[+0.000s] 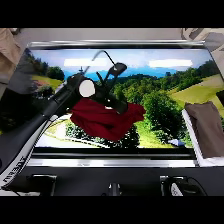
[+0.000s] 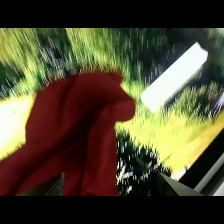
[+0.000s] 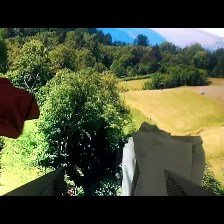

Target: Fold the shirts.

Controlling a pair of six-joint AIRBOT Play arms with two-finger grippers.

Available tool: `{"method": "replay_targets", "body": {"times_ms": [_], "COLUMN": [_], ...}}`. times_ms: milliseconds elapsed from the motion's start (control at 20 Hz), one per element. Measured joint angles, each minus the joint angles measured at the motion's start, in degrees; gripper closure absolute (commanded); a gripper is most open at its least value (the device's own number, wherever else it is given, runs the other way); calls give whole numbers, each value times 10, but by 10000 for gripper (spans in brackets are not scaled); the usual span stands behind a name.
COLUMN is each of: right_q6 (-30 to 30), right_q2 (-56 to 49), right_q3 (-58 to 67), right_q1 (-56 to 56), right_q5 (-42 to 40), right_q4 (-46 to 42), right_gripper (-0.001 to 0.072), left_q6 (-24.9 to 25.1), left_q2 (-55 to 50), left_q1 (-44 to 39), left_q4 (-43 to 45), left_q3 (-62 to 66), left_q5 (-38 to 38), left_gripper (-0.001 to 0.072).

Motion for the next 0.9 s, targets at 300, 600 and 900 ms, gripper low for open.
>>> {"method": "replay_targets", "body": {"times_ms": [300, 600, 900], "right_q6": [-33, -83, -121], "right_q2": [-106, -185, -244], "right_q3": [-105, -292, -392], "right_q1": [0, 0, 0], "right_q5": [15, -32, -115], "right_q4": [108, 219, 299], "right_gripper": [26, 24, 14], "left_q6": [-18, -21, 1], "left_q2": [18, 31, 31], "left_q1": [140, 345, 369], "left_q4": [131, 16, -54], "left_q3": [-9, -141, -291], "left_q5": [-114, -172, -103], "left_gripper": [-13, -4, -4]}}
